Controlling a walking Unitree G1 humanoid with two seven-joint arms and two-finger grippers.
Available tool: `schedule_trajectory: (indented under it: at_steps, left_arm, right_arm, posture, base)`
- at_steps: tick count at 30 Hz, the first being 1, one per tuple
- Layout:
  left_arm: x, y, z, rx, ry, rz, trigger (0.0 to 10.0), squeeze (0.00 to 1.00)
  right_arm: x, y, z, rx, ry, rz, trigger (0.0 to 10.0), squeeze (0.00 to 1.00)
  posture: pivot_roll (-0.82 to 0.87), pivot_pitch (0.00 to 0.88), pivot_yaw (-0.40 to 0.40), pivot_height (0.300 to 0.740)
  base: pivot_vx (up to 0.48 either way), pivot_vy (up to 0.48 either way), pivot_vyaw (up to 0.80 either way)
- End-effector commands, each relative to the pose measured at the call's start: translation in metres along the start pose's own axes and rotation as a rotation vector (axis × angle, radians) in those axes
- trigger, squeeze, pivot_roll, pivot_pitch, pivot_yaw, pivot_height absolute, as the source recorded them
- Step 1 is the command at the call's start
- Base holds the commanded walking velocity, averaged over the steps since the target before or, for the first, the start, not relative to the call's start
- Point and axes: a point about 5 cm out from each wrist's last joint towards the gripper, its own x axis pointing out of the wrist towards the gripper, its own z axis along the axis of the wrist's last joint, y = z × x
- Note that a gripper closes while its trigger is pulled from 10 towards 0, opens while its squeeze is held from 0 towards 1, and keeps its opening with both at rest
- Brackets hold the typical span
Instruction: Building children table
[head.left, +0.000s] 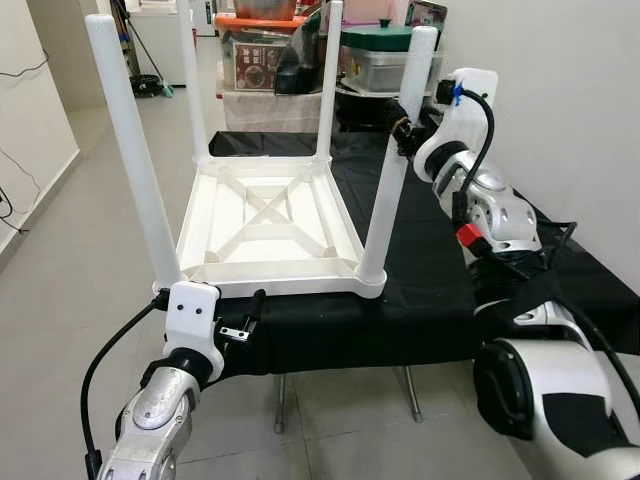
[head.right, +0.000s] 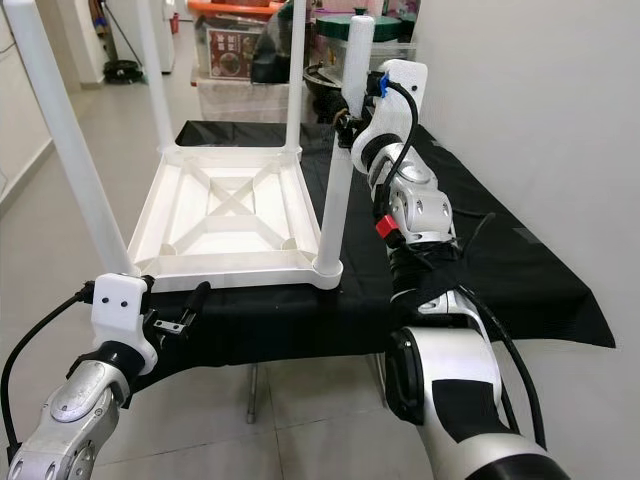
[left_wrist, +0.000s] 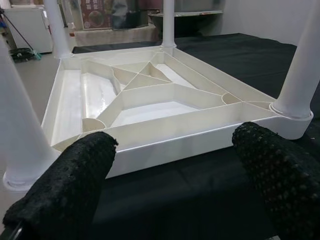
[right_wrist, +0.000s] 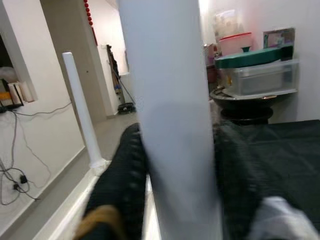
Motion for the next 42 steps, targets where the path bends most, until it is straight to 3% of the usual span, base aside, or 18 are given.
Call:
schedule_trajectory:
  at_steps: [1,9,10,11,12,14,15,16,27,29,30,31,33,34,37,38,42]
  left_arm:
    - [0.001,0.000,-0.002,0.014,0.005,0.003,10.0,0.00]
    - [0.001,-0.001,-0.002,0.015,0.002,-0.003,10.0,0.00]
    - [0.001,-0.001,-0.002,0.016,0.003,-0.004,10.0,0.00]
    - [0.001,-0.001,-0.002,0.016,0.003,-0.004,10.0,0.00]
    - [0.001,-0.002,-0.002,0.016,0.004,-0.005,10.0,0.00]
    - [0.001,-0.002,-0.002,0.016,0.004,-0.006,10.0,0.00]
    - [0.000,-0.002,-0.002,0.017,0.005,-0.007,10.0,0.00]
    - [0.000,-0.002,-0.002,0.017,0.005,-0.007,10.0,0.00]
    - [0.001,-0.003,-0.003,0.019,0.006,-0.016,10.0,0.00]
    - [0.001,-0.003,-0.003,0.019,0.007,-0.017,10.0,0.00]
    - [0.000,-0.003,-0.004,0.019,0.009,-0.018,10.0,0.00]
    - [0.000,-0.003,-0.004,0.019,0.009,-0.018,10.0,0.00]
    - [-0.001,-0.004,-0.005,0.017,0.014,-0.019,10.0,0.00]
    - [-0.001,-0.004,-0.006,0.016,0.016,-0.020,10.0,0.00]
    - [-0.001,-0.004,-0.006,0.015,0.017,-0.020,10.0,0.00]
    - [-0.001,-0.004,-0.007,0.013,0.020,-0.022,10.0,0.00]
    - [-0.001,-0.005,-0.008,0.012,0.021,-0.024,10.0,0.00]
  right_arm:
    - [0.001,-0.002,0.006,0.029,-0.025,-0.017,0.0,0.00]
    - [0.004,-0.002,0.004,0.069,-0.023,-0.022,0.0,0.00]
    - [0.004,0.000,0.004,0.048,-0.023,-0.012,6.0,0.00]
    - [0.004,0.002,0.004,0.032,-0.023,-0.005,6.0,0.00]
    - [0.004,0.004,0.005,0.002,-0.031,0.012,10.0,0.00]
    - [0.003,0.007,0.007,-0.033,-0.052,0.032,10.0,0.00]
    - [0.003,0.006,0.008,-0.051,-0.061,0.028,10.0,0.54]
    - [0.002,0.006,0.008,-0.059,-0.065,0.023,10.0,1.00]
    - [-0.002,0.002,0.007,-0.042,-0.098,0.029,10.0,1.00]
    - [-0.005,0.001,0.005,-0.091,-0.103,0.048,10.0,1.00]
    - [-0.012,-0.001,0.005,-0.220,-0.136,0.062,10.0,1.00]
    - [-0.012,-0.001,0.005,-0.220,-0.136,0.062,10.0,1.00]
    - [-0.031,-0.013,-0.002,-0.554,-0.206,0.103,10.0,1.00]
    - [-0.039,-0.017,-0.004,-0.658,-0.221,0.138,10.0,1.00]
    - [-0.045,-0.023,-0.006,-0.705,-0.218,0.156,10.0,1.00]
    - [-0.056,-0.032,-0.005,-0.739,-0.191,0.229,10.0,1.00]
    - [-0.060,-0.034,-0.004,-0.746,-0.177,0.269,10.0,1.00]
  posture:
    - [0.09,0.000,-0.075,0.740]
    - [0.09,0.000,-0.074,0.740]
    - [0.09,0.000,-0.075,0.740]
    - [0.09,0.000,-0.075,0.740]
    - [0.09,0.000,-0.075,0.740]
    - [0.09,0.000,-0.074,0.740]
    - [0.09,0.000,-0.074,0.740]
    - [0.09,0.000,-0.074,0.740]
    - [0.08,0.000,-0.067,0.740]
    - [0.08,0.000,-0.068,0.740]
    - [0.08,0.000,-0.067,0.740]
    - [0.08,0.000,-0.067,0.740]
    - [0.07,0.000,-0.062,0.740]
    - [0.07,0.000,-0.061,0.740]
    - [0.06,0.000,-0.060,0.740]
    - [0.05,0.000,-0.055,0.740]
    - [0.04,0.000,-0.050,0.740]
  base:
    - [0.000,0.000,0.00]
    - [0.000,0.000,0.00]
    - [0.000,0.000,0.00]
    - [0.000,0.000,0.00]
    - [0.000,0.000,0.00]
    - [0.000,0.000,0.00]
    - [0.000,0.000,0.00]
    - [0.000,0.000,0.00]
    - [0.000,0.000,0.00]
    - [0.000,0.000,0.00]
    - [0.000,0.000,0.00]
    - [0.000,0.000,0.00]
    - [0.000,0.000,0.00]
    - [0.000,0.000,0.00]
    - [0.000,0.000,0.00]
    - [0.000,0.000,0.00]
    - [0.000,0.000,0.00]
